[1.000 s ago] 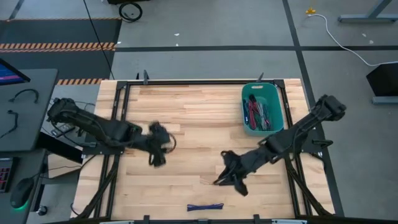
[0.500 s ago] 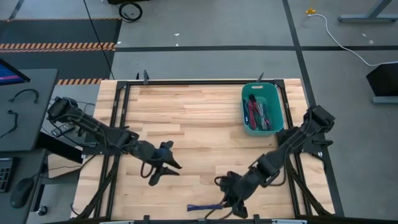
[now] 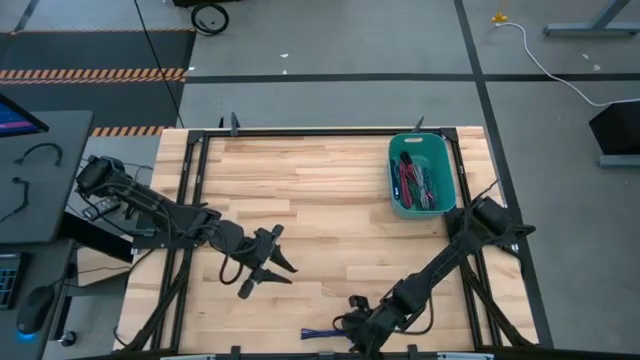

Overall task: Pick and place USB-C Cables
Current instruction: Put the blue charger cable into the green bin

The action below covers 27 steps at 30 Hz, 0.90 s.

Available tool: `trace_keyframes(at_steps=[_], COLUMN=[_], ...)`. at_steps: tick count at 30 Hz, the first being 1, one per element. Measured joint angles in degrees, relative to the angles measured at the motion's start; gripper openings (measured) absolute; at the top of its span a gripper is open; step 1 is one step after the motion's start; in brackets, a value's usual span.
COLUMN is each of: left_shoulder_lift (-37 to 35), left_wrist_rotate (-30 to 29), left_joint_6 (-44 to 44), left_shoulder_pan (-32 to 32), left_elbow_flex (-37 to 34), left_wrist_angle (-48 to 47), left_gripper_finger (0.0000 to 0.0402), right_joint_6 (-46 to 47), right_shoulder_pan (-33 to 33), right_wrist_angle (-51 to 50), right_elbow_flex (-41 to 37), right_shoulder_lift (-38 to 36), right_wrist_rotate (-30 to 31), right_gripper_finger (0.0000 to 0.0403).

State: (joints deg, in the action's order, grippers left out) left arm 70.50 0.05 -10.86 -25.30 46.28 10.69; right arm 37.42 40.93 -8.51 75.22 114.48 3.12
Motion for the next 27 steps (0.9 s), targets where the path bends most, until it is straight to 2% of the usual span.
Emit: trace_keyframes(at_steps=[8,15,20,25,27], left_shoulder_lift=[0.02,0.04,0.04,0.04,0.04], left_wrist_rotate=[-2.62,-3.56,-6.59,-9.46,-11.17], left_joint_6=[-4.88,-4.99,-4.95,-4.88,-4.60], left_shoulder_pan=[0.00,0.02,0.11,0.11,0.18], left_elbow_flex=[0.00,0.00,0.00,0.00,0.00], left_wrist_angle=[-0.12,-0.14,-0.19,0.04,0.08], left_gripper_finger=[0.0123,0.0123,0.0123,0.0123,0.0123], right_joint_6=[-6.03,-5.38,0.15,4.43,5.78], right_shoulder_pan=[-0.03,0.11,0.25,0.20,0.20], right_wrist_angle=[0.43,0.22,-1.50,-5.73,-7.75], right_elbow_flex=[2.83,4.63,5.01,4.74,4.59], right_shoulder_lift=[5.37,10.46,11.63,9.86,8.72], right_wrist_rotate=[7.83,12.75,14.44,14.01,13.35], right_gripper_finger=[0.0196,0.0174,0.0122,0.0025,0.0018])
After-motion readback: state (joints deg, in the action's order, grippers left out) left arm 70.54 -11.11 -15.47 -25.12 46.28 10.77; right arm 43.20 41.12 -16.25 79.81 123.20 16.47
